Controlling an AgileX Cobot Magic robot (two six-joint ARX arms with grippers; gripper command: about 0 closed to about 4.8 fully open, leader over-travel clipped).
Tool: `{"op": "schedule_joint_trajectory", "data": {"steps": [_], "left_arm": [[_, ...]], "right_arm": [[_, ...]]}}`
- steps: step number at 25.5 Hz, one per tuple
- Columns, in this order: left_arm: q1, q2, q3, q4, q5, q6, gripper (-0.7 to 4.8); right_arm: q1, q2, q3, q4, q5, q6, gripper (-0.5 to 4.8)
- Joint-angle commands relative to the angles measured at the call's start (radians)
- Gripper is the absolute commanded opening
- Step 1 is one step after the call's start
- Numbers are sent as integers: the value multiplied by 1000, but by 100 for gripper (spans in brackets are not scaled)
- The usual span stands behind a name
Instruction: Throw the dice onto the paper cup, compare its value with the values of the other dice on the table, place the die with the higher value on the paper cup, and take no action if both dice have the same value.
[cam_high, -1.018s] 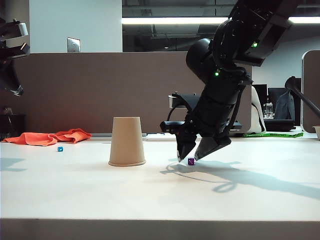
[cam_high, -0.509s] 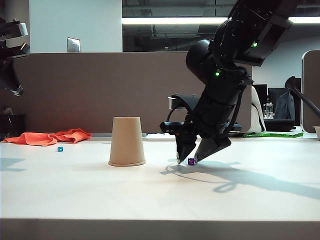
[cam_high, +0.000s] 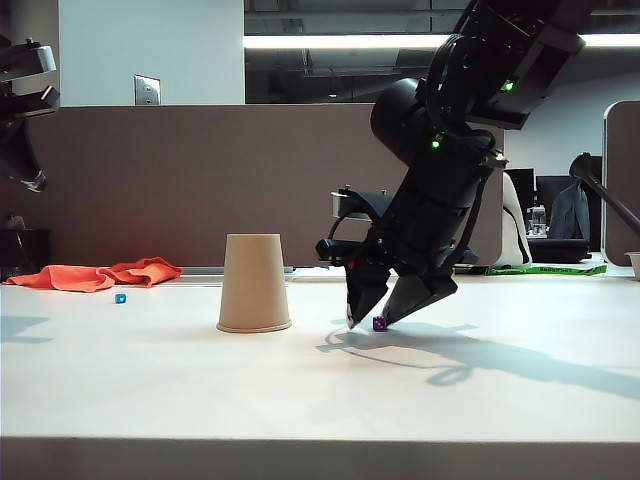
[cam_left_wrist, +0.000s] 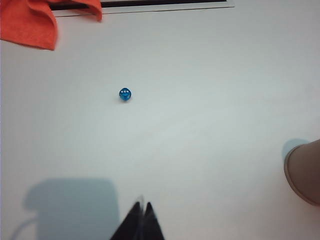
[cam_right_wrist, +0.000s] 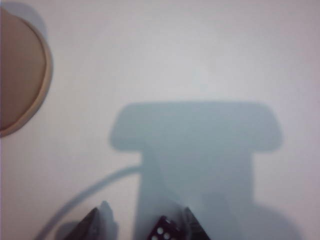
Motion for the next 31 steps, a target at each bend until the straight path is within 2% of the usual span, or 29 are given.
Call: {"op": "schedule_joint_trajectory", "data": {"steps": [1, 8, 11, 31], "left_arm": [[0, -5, 2, 8, 5, 0, -6], [0, -5, 2, 8, 5, 0, -5], [0, -5, 2, 8, 5, 0, -5], [0, -5, 2, 8, 5, -3, -5]], "right_arm": [[3, -1, -1, -54, -4, 0, 210], [3, -1, -1, -105, -7, 0, 205], [3, -1, -1, -110, -33, 0, 174], [10, -1, -1, -61, -42, 0, 175]]}}
